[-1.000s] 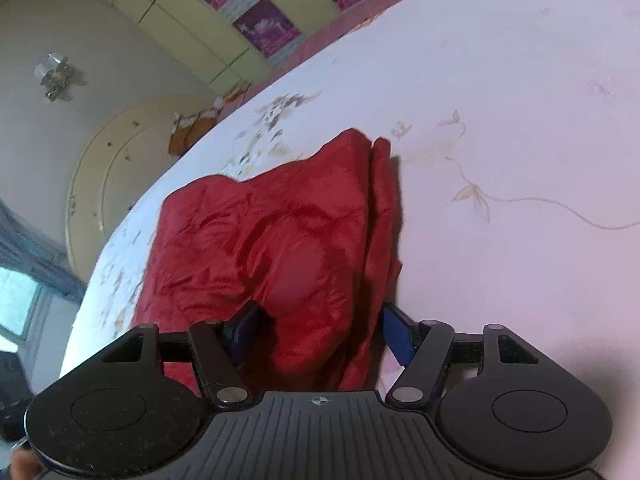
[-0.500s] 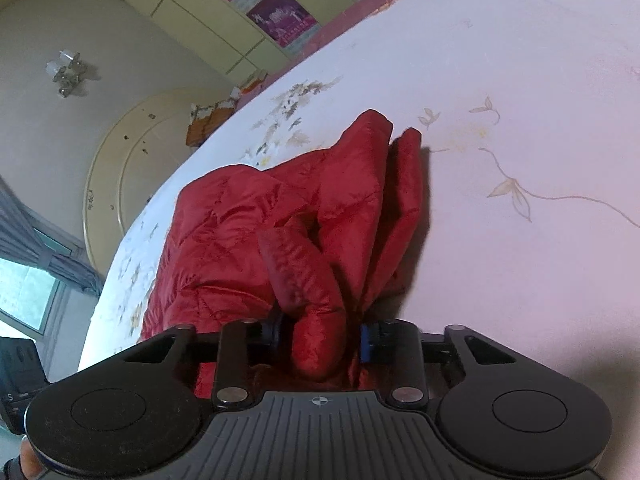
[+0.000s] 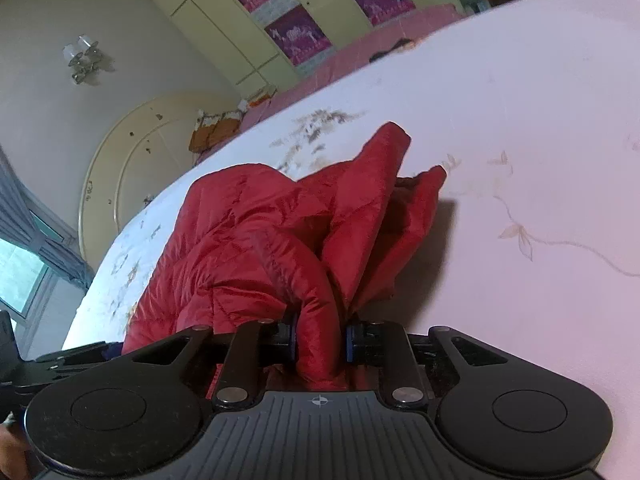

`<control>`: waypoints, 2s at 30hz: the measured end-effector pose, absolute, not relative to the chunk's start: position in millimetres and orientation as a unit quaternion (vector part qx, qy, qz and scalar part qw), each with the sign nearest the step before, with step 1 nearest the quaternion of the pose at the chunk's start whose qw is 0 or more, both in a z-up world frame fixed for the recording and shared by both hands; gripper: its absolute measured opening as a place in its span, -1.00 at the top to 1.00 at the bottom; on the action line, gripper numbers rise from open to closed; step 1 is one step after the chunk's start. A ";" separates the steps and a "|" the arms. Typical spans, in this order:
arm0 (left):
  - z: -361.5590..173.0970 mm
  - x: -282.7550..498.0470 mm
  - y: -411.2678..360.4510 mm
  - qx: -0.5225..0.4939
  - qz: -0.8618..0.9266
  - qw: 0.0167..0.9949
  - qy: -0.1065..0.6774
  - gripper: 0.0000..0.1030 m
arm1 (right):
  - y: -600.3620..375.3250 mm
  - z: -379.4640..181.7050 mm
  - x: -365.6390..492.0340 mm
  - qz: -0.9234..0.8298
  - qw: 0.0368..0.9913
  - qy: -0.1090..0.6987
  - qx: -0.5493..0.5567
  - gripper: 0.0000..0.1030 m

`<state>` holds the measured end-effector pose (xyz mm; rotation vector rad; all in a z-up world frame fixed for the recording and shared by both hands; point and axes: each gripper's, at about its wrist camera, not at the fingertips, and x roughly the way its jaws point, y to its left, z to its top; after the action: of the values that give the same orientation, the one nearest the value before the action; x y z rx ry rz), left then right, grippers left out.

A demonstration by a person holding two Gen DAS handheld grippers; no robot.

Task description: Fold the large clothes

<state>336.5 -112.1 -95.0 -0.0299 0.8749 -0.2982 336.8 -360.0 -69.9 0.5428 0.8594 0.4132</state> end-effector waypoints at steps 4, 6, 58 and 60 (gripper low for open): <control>-83.1 334.1 -104.1 -0.005 -0.156 0.902 0.402 -0.13 | -344.5 -55.4 329.7 0.189 0.864 0.393 0.252 0.61; -77.9 332.6 -94.5 -0.007 -0.161 0.905 0.394 -0.13 | -332.2 -48.2 328.4 0.186 0.869 0.386 0.248 0.61; -131.1 464.7 281.2 -0.080 -0.178 0.891 0.410 -0.16 | 28.4 -94.1 448.1 0.158 0.883 0.435 0.079 0.70; -134.3 460.5 281.3 -0.072 -0.180 0.892 0.408 -0.15 | 25.5 -102.0 446.4 0.158 0.882 0.435 0.085 0.70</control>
<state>460.5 281.3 -134.3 -0.1493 0.8473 -0.3737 446.4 25.5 -102.0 0.1761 0.9067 0.3298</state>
